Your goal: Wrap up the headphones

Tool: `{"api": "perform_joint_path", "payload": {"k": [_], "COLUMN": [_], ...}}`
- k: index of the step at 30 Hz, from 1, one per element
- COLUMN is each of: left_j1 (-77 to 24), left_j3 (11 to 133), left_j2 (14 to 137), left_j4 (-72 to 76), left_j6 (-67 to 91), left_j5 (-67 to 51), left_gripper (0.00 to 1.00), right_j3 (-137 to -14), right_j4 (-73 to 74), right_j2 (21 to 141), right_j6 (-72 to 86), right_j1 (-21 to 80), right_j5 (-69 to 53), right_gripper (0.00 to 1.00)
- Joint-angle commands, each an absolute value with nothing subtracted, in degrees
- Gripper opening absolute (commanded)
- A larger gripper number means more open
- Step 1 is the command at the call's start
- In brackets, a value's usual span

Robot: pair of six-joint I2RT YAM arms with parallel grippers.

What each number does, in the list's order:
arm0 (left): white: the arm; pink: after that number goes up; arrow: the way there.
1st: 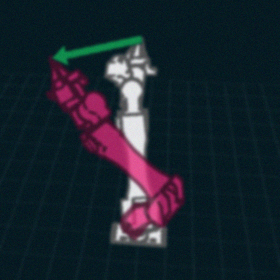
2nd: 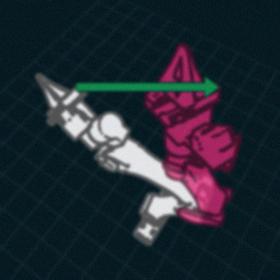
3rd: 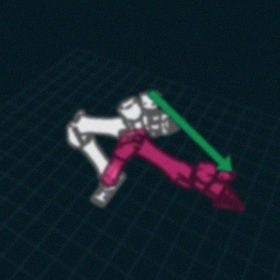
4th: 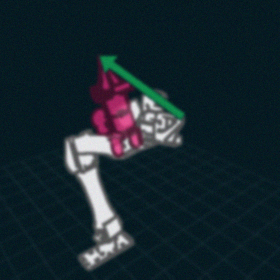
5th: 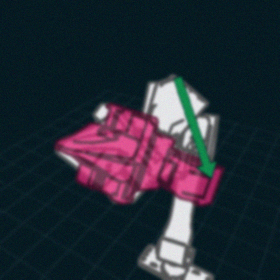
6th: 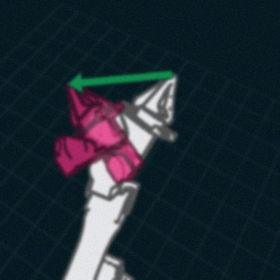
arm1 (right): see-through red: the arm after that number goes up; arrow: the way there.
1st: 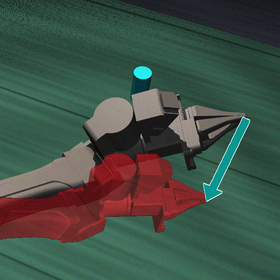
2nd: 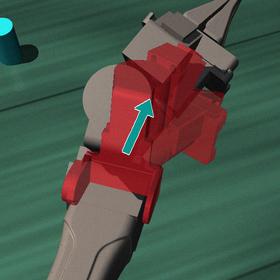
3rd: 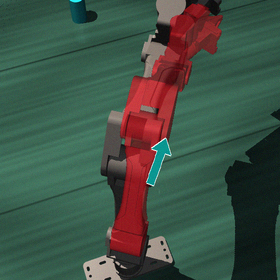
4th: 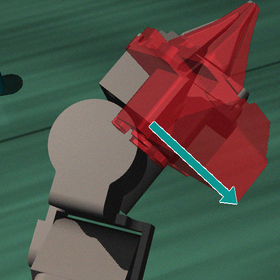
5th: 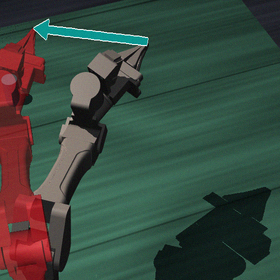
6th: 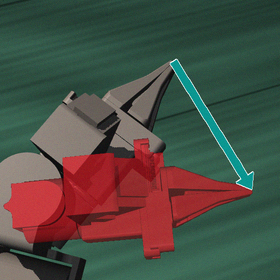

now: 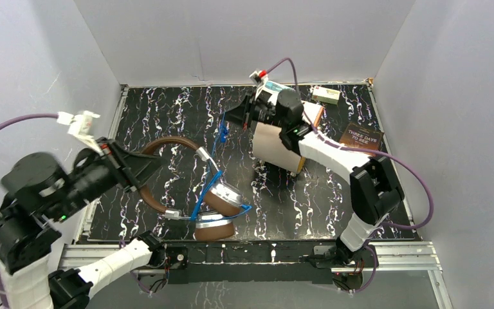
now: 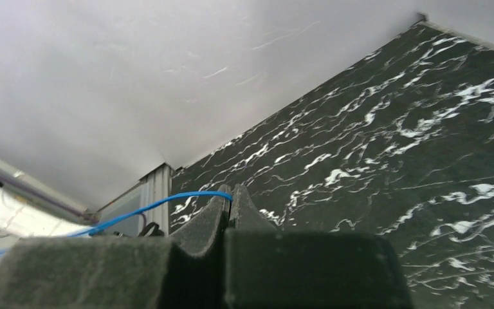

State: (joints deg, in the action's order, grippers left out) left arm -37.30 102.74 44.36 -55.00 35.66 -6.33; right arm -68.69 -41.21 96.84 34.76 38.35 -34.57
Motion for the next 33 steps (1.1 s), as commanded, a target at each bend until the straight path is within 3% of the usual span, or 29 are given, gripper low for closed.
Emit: {"api": "perform_joint_path", "payload": {"k": [1,4,10,19,24,28,33], "left_j1": [-37.8,-37.8,-37.8,-37.8,-37.8,-37.8,-37.8], "left_j3": [104.5,103.2,97.9,97.1,95.9,89.2,80.2], "left_j2": [51.9,53.4,53.3,58.7,59.6,56.4,52.1], "left_j4": [-71.4,-75.0,-74.6,-67.2,-58.7,-47.4,-29.7], "left_j6": [29.9,28.9,24.9,21.3,21.7,23.6,23.9], "left_j5": [3.6,11.4,13.0,25.4,36.2,47.5,51.9], "left_gripper": [0.00,0.00,0.00,0.00,0.00,0.00,0.00], "right_j3": [-79.5,-83.9,-90.0,-95.6,-92.9,-84.3,-80.7], "right_j4": [-16.8,-5.8,8.6,17.6,12.3,-6.1,-12.1], "right_j2": [90.6,87.8,82.3,80.1,76.2,73.2,71.7], "right_j6": [27.7,23.1,17.2,19.7,27.0,42.3,45.7], "right_j1": [36.3,35.9,35.5,35.6,35.6,36.3,43.2], "right_j5": [-37.2,-35.8,-30.6,-42.4,-48.0,-53.7,-47.7], "right_gripper": [0.00,0.00,0.00,0.00,0.00,0.00,0.00]}}
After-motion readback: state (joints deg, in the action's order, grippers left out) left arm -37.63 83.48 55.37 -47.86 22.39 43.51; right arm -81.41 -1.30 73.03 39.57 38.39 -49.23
